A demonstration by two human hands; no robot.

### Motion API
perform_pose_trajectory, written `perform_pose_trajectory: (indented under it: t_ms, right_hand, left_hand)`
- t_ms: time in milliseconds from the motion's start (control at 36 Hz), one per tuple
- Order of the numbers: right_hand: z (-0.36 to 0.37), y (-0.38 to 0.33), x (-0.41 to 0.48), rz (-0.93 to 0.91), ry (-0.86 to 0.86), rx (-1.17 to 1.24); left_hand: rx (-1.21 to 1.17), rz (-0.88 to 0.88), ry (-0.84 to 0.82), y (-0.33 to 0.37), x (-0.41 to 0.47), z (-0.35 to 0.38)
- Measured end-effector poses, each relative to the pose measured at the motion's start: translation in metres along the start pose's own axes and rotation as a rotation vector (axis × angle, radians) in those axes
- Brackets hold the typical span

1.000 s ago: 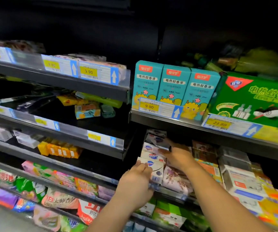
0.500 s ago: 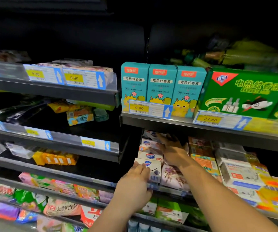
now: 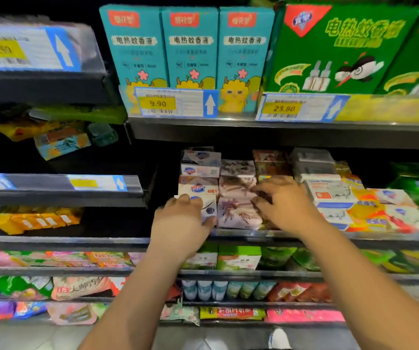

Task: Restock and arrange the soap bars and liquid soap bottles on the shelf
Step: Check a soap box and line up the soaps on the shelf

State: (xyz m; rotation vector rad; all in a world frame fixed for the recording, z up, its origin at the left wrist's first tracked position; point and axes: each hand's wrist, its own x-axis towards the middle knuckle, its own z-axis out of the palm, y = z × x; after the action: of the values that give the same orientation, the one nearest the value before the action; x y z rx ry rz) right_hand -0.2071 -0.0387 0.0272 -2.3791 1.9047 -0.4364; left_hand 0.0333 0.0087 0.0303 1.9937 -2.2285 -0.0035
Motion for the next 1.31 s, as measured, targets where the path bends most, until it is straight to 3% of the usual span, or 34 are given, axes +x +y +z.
perform_pose_trajectory:
  t_ms: [111,194,361,583,750,944,1028,1111,1167,1222,1306]
  right_hand:
    - [-0.015,0.03,-0.024,0.042,0.044,0.025]
    - [-0.034,0.059,-0.041,0.087,0.129,0.07]
    - [-0.063,0.138,-0.069,0.235,0.265,0.123]
    - [-0.105,0.248,-0.095,0.362,-0.068,-0.007]
    - [-0.122,0.298,-0.075,0.263,-0.274,-0.142]
    - [-0.117,0.324,-0.046,0.151,-0.545,-0.414]
    - [-0.113,0.33,-0.039,-0.025,-0.64,-0.431]
    - [-0.103,0.34,-0.034,-0.012,-0.613,-0.193]
    - [-0.096,0.346,-0.031,0.059,-0.554,-0.145]
    - [-0.091,0.348,-0.031,0.077,-0.499,-0.208]
    - [-0.089,0.349,-0.032,0.063,-0.47,-0.31]
  left_hand:
    - [-0.151,0.108,0.168,0.021,0.009,0.001]
    - [-0.158,0.125,0.193,0.053,0.013,-0.003]
    - [-0.32,0.178,0.018,0.122,0.025,-0.012]
    - [-0.311,0.346,-0.071,0.224,0.044,-0.007]
    - [-0.258,0.338,-0.157,0.284,0.066,0.006]
    - [0.045,0.266,-0.089,0.306,0.095,0.03]
    - [0.057,0.298,-0.046,0.304,0.1,0.045]
    - [0.002,0.194,-0.153,0.303,0.099,0.043]
    - [0.026,0.192,-0.123,0.304,0.098,0.037]
    - [0.152,0.245,-0.152,0.308,0.097,0.034]
    - [0.154,0.213,-0.196,0.309,0.096,0.036]
